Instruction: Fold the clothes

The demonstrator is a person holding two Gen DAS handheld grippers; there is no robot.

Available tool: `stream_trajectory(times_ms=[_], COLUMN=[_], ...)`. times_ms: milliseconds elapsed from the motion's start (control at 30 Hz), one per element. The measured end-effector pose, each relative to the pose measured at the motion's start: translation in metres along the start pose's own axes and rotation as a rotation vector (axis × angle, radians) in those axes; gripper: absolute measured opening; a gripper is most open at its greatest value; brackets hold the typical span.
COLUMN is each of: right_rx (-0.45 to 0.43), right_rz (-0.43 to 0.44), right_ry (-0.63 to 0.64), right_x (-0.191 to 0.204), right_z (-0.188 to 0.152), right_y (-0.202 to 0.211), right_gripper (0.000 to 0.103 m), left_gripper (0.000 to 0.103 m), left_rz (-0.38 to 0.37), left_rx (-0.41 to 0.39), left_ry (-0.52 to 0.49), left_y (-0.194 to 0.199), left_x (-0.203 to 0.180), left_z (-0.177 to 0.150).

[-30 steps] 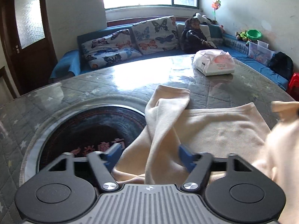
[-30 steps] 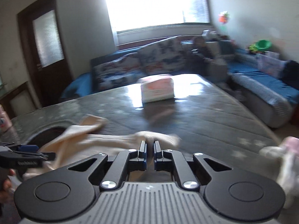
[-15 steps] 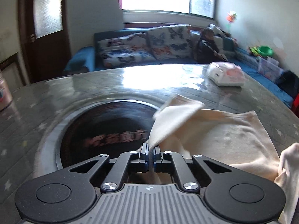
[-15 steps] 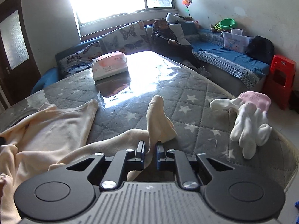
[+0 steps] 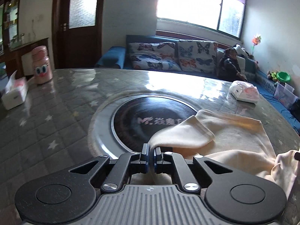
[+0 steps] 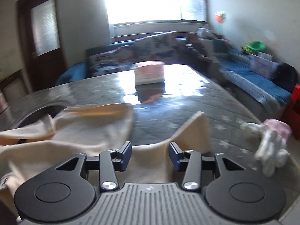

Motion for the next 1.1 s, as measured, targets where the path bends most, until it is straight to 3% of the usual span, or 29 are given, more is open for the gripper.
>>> stream_trajectory(times_ms=[267,500,600,667,700,800,1100], right_rx=[0.069,0.160,0.177,0.182,0.179,0.156,0.110], right_rz=[0.255,0.337,0.365,0.376,0.376,0.366,0.333], right_ry=[0.079,0.176,0.209,0.208,0.204,0.180,0.092], right_x=[0.073,0.102,0.110,0.109,0.107,0.102,0.093], right_z=[-0.019,-0.052,-0.055,-0.051,-0.047,-0.033,-0.003], right_y=[0.003,0.008,0.013,0.015,0.015,0.006,-0.028], right_gripper=[0.054,0.058,0.058,0.059,0.059,0.059,0.059], left_gripper=[0.005,0.007,0.021,0.042,0.043,0.052,0.053], left_rz=[0.100,0.212,0.218,0.226,0.228,0.196,-0.021], left_rx=[0.019,0.120,0.153,0.149,0.136,0.100,0.037], left_ry=[0.043,0.064,0.073,0.054,0.038,0.020,-0.105], left_y=[0.022,0.042,0.049,0.052,0.053,0.053,-0.009], left_x=[0.035,0.076,0.085,0.085,0.084,0.076,0.008], left_z=[-0.017,-0.048,-0.055,-0.052,-0.048,-0.033,0.003])
Point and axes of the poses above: each gripper's, at about its wrist camera, not at the fingertips, and y roughly against the way its jaws point, x to its left, z to its top, the point moved 9 cm from there along -y, roughly the way its jaws point, and after that the axes turned 13 degrees about -x, right-handed, at the moved point
